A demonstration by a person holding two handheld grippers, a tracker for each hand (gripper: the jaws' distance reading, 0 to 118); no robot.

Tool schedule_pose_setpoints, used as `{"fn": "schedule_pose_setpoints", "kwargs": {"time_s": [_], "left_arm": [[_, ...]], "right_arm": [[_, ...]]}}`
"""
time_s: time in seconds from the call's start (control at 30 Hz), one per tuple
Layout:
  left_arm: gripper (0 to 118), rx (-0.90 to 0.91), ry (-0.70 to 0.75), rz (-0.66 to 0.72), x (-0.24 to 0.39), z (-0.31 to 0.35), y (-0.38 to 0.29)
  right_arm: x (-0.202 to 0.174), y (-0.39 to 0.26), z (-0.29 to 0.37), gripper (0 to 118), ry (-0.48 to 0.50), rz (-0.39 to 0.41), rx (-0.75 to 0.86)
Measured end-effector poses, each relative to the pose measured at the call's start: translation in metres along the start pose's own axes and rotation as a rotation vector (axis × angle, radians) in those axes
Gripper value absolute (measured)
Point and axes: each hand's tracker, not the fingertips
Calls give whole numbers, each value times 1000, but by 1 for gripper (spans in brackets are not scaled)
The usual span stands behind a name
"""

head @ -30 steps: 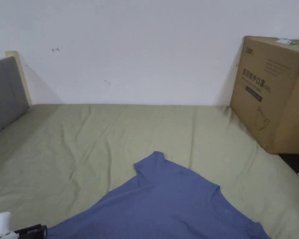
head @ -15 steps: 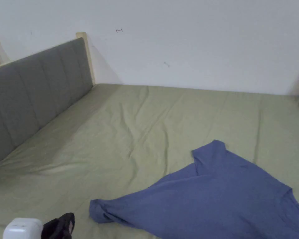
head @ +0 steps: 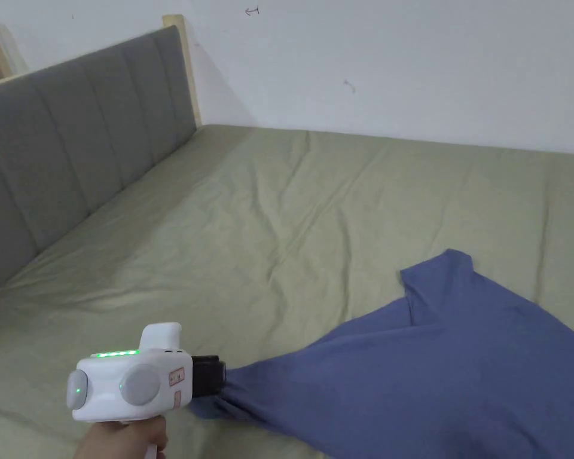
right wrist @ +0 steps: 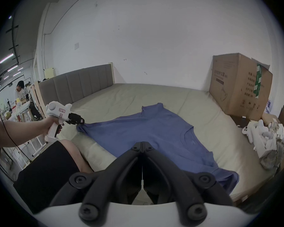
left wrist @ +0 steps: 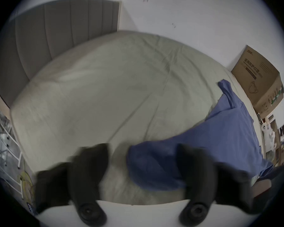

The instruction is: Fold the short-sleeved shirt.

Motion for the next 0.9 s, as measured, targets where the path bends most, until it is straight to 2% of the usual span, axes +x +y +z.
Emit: {"fn": "schedule_pose_setpoints", "kwargs": {"time_s": [0.07, 0.2, 0.3, 0.47, 0.5, 0.53, 0.57, 0.6, 0.67, 0.7, 0.73, 0.87, 0.9], "left_arm": [[4, -46, 4, -2, 6, -11, -7], [3, 39, 20, -138, 26, -6, -24], [3, 72, -56, -49, 20, 8, -35], [3, 121, -56, -72, 12, 29, -45], [3, 139, -52, -84, 16, 37, -45], [3, 146, -56, -88, 17, 39, -45], [3, 153, -57, -94, 18, 39, -45], [3, 161, -57, -100, 19, 38, -44], [3, 162, -49, -118, 19, 33, -44], [3, 158, -51, -128, 19, 31, -42], [3, 145, -51, -137, 19, 29, -42], [3, 130, -47, -128, 17, 24, -38], [3, 126, -48, -120, 19, 22, -37]], "right_arm": [[2, -2, -5, 0, -8, -2, -18], [9, -1, -15, 0, -21, -20, -42], [20, 3, -27, 0, -11, -39, -60], [64, 35, -117, 1, -8, 14, -181], [75, 43, -153, 17, -12, 26, -208], [83, 55, -189, 46, -23, 42, -239], [92, 63, -229, 80, -29, 83, -277], [103, 68, -266, 105, -30, 110, -300], [122, 77, -338, 106, -60, 108, -352], [133, 82, -369, 106, -39, 104, -360], [141, 86, -397, 106, -69, 90, -385], [172, 76, -466, 105, -174, 124, -463], [175, 70, -474, 105, -158, 120, -518]]}}
